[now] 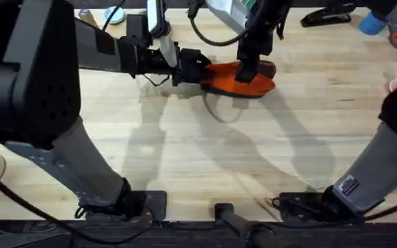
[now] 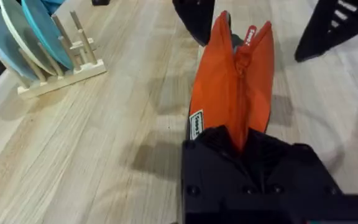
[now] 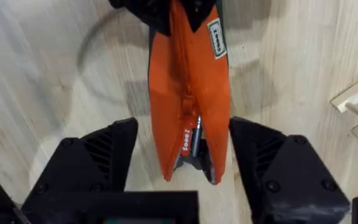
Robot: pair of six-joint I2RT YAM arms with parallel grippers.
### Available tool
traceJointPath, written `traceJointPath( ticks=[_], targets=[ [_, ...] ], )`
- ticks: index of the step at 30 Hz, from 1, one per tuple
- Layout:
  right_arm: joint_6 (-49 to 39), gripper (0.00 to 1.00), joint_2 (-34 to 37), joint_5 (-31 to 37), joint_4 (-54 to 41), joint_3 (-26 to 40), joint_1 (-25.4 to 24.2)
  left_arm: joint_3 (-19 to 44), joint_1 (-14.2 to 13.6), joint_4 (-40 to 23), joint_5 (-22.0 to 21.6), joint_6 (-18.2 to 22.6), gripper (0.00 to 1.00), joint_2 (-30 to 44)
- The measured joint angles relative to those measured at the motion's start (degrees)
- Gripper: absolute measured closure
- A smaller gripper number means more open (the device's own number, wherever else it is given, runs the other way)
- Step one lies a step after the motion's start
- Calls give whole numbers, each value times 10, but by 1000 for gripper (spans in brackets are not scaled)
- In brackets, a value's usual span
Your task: Unzip the bag, pick up the pens from the table one at a time and place them inside, then zip the bag closed.
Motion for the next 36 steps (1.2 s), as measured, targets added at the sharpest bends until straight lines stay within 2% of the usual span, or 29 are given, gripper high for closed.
traceJointPath(
  ticks=[10,16,20,27,30,36],
  targets=[
    [8,305,13,0,12,0,0,0,0,0,0,0,959,0],
    [11,529,13,0,14,0,0,0,0,0,0,0,959,0],
    [13,630,13,0,14,0,0,0,0,0,0,0,959,0],
    [13,881,13,2,17,0,0,0,0,-2,1,0,959,0],
    [13,956,13,2,17,0,0,0,0,-2,2,0,959,0],
    [13,969,13,2,18,0,0,0,0,-2,2,0,959,0]
  ],
)
